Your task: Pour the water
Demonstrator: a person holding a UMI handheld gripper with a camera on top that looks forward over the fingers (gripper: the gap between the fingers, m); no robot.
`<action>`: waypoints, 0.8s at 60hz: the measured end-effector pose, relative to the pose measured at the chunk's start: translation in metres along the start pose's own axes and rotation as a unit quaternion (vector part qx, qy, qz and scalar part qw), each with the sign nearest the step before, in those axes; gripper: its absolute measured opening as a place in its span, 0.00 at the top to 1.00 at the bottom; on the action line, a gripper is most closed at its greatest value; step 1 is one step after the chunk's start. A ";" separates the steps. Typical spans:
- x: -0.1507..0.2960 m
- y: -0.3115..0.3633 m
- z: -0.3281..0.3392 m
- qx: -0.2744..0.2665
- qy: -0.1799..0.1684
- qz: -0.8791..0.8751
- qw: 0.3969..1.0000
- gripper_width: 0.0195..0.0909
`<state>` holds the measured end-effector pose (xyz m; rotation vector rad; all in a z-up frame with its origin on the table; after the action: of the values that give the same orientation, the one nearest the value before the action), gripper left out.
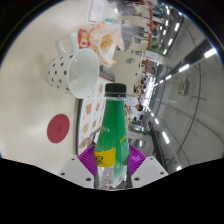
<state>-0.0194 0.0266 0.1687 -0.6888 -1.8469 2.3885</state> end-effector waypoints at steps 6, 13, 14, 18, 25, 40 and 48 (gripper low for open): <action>0.007 -0.006 -0.004 -0.035 0.017 0.117 0.992 0.76; 0.019 -0.019 -0.009 -0.061 0.031 0.214 0.975 0.76; 0.019 -0.020 -0.010 -0.061 0.035 0.219 0.973 0.76; 0.015 -0.024 -0.013 -0.057 0.042 0.237 0.969 0.76; 0.013 -0.028 -0.014 -0.058 0.040 0.259 0.963 0.76; 0.020 -0.022 -0.013 0.022 -0.034 0.032 0.999 0.76; 0.031 -0.032 0.003 0.096 -0.094 -0.315 0.940 0.76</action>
<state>-0.0562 0.0423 0.1889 0.1463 -1.5354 2.1900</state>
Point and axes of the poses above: the point between the fingertips, and its own axes, seen from behind it with the camera up: y to the left, x up, z backward, against the way the camera looks, the point moved 8 cm from there along z, backward, against the way the camera looks, and after that the axes turned 8 degrees about y, right-handed, at the moved point
